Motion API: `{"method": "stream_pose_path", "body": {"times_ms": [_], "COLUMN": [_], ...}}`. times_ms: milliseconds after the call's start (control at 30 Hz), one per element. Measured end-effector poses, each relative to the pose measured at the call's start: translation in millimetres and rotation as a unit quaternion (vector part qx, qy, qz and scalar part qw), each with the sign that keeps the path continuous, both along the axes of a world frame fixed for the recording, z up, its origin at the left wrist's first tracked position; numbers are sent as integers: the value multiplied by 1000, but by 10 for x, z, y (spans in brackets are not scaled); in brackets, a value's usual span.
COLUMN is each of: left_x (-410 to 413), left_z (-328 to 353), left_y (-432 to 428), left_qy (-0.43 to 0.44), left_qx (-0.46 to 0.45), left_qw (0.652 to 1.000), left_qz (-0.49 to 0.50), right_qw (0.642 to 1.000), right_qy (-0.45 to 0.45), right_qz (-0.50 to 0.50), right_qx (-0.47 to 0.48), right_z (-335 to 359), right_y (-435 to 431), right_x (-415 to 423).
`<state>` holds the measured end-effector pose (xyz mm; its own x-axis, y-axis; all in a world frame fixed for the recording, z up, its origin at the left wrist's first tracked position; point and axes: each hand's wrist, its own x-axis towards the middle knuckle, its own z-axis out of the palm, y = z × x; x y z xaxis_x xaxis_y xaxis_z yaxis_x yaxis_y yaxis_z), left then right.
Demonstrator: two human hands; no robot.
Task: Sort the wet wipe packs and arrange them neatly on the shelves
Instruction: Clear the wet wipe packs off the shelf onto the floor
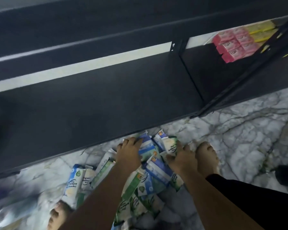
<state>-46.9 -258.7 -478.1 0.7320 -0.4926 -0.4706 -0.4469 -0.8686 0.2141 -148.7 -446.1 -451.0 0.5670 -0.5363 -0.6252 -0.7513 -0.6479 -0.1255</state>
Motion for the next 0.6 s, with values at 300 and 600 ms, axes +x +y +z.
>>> {"method": "stream_pose_path", "body": {"times_ms": [300,600], "left_x": [-152,-253], "left_z": [156,1118], "left_y": [32,245], "left_qy": [-14,-67], "left_qx": [-54,-130], "left_qw": [997,987], "left_qz": [51,66], "right_qw": [998,977], "right_qy": [-30,-199], "right_qz": [33,62], "right_qx": [-39,-53], "right_z": [40,965], "right_y": [83,378], "right_x": [-7,112]}}
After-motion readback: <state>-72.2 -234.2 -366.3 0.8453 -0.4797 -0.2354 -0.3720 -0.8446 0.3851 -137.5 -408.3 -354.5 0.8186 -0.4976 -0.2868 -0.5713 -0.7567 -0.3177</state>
